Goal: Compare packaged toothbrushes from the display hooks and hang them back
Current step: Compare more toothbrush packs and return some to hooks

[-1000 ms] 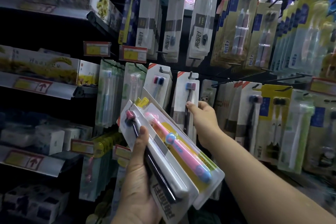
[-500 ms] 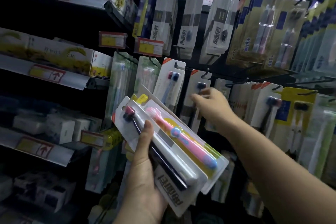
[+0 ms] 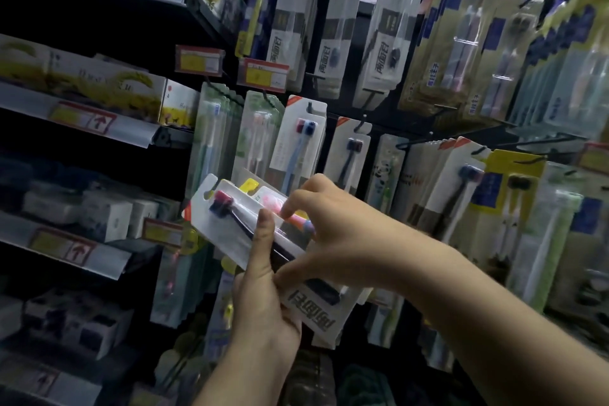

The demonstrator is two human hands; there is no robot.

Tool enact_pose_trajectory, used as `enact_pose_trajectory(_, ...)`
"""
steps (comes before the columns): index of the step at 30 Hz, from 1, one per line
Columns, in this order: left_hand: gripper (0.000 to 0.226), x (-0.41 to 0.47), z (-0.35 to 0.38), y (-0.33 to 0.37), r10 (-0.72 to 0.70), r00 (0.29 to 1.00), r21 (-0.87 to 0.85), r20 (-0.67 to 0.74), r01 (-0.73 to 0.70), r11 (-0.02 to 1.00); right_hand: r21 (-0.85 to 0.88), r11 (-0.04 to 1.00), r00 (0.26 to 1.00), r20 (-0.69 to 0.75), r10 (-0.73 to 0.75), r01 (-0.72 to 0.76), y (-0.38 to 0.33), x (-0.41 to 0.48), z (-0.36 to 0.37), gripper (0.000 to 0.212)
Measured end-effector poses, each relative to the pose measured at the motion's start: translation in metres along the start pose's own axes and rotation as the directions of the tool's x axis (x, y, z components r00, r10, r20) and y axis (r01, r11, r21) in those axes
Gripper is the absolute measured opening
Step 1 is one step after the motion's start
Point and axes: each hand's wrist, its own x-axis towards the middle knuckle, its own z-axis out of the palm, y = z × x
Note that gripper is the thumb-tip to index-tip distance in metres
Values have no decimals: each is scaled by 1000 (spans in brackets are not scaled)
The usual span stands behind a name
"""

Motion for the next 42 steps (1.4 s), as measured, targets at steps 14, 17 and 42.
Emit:
enact_pose_trajectory(14,54,9,-5,0,44,999,13,-28,-43,999,709,684,949,-70,309,-171,37,21,-2,27)
enact_pose_trajectory(17,51,10,-7,-1,41,999,60,4,-41,997,792,586,953,-17,302,-171,47,17,-3,14)
enact_pose_trajectory(42,29,4,-7,9,86,996,165,1,-85,983,659,753,654,-570,498,0,89,26,33,30)
